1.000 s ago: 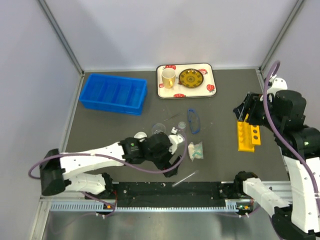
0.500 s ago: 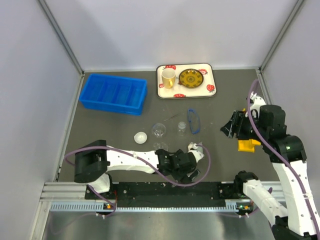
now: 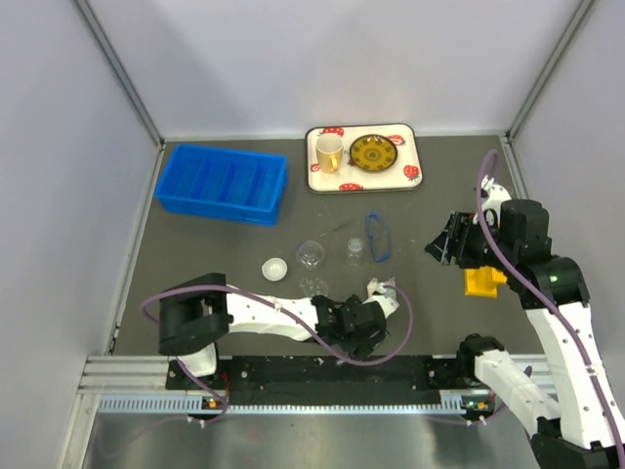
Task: Organize the chemistry lab equipment
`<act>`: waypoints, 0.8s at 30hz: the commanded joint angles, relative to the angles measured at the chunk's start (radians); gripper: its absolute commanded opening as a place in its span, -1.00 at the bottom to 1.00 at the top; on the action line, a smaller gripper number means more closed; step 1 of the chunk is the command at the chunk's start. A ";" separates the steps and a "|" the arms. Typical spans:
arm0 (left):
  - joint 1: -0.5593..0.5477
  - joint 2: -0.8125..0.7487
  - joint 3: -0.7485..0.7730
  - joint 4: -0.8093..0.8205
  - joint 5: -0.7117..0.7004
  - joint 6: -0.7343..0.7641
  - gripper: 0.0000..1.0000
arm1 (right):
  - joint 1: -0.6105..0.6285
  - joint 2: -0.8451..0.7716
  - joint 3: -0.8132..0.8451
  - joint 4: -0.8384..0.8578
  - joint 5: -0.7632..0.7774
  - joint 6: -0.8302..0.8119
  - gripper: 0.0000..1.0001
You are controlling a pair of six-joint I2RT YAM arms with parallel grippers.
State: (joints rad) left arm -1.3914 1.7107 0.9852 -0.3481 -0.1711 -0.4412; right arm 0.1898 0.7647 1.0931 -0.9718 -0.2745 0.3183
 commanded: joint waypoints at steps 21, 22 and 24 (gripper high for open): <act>-0.017 -0.046 -0.026 0.005 -0.113 0.028 -1.00 | 0.011 0.080 0.022 0.090 0.021 0.001 0.16; -0.014 -0.059 -0.016 -0.018 -0.113 0.032 -1.00 | 0.011 0.085 0.031 0.088 0.021 0.001 0.17; -0.009 -0.101 -0.003 -0.041 -0.119 0.045 -1.00 | 0.011 0.107 0.062 0.091 0.017 -0.001 0.17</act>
State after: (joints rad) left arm -1.4082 1.6993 0.9501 -0.2882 -0.2604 -0.4274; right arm 0.1898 0.8501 1.0702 -0.9199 -0.2653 0.3248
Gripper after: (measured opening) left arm 0.078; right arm 0.584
